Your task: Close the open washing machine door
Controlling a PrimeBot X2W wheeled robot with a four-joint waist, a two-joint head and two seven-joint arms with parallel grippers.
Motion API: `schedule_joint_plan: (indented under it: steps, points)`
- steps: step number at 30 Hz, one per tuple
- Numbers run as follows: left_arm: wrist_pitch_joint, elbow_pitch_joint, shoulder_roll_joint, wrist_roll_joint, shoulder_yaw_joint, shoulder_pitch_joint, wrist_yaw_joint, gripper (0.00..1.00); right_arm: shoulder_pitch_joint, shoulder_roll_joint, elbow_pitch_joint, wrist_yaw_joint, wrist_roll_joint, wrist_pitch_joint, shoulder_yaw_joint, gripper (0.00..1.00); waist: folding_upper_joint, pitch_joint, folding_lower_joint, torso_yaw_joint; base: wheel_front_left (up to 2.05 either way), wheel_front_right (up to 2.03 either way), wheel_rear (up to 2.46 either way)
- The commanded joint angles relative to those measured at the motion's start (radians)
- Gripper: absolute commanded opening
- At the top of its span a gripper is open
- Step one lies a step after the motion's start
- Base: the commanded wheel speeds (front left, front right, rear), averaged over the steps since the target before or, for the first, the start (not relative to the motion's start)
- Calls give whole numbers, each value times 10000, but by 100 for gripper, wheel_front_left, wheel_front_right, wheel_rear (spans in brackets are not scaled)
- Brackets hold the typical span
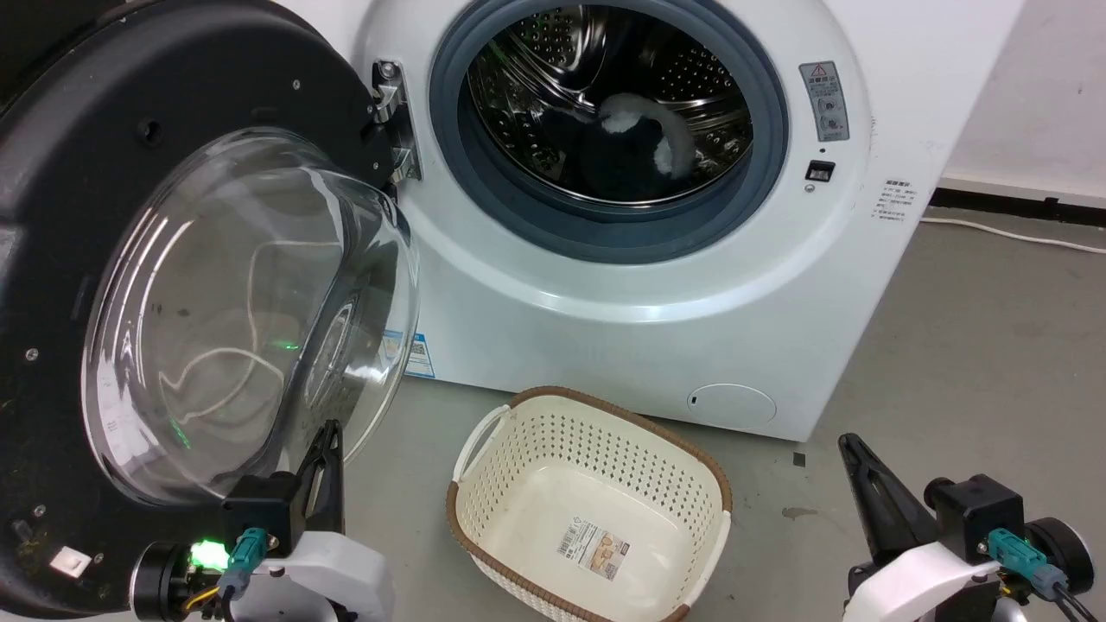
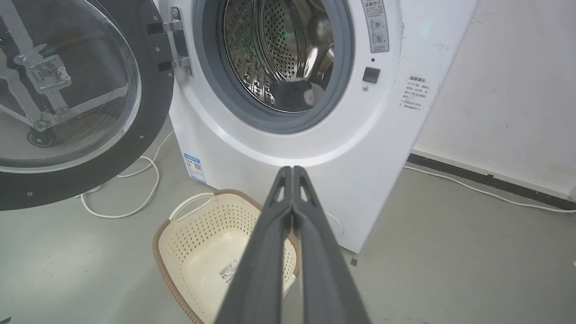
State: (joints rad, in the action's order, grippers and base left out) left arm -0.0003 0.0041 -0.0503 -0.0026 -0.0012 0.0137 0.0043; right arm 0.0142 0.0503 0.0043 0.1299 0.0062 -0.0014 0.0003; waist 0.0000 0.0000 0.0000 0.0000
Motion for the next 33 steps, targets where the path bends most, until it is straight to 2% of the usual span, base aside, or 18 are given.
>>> schedule_joint_plan:
  steps: [1,5,6,33]
  points:
    - [3,-41,1,26,12,-137,-43,0,-142,-1,-43,8,-62,14,-3,0,0,0,0,0,0,0,0]
    - [3,-41,1,26,12,-137,-43,0,-142,-1,-43,8,-62,14,-3,0,0,0,0,0,0,0,0]
    - [-1,0,0,-1,0,1,0,100,0,0,0,0,1,0,2,100,0,0,0,0,0,0,0]
    - [-512,365,2,-706,-429,44,48,100,230,0,327,2,588,-510,16,100,0,8,0,-11,0,0,0]
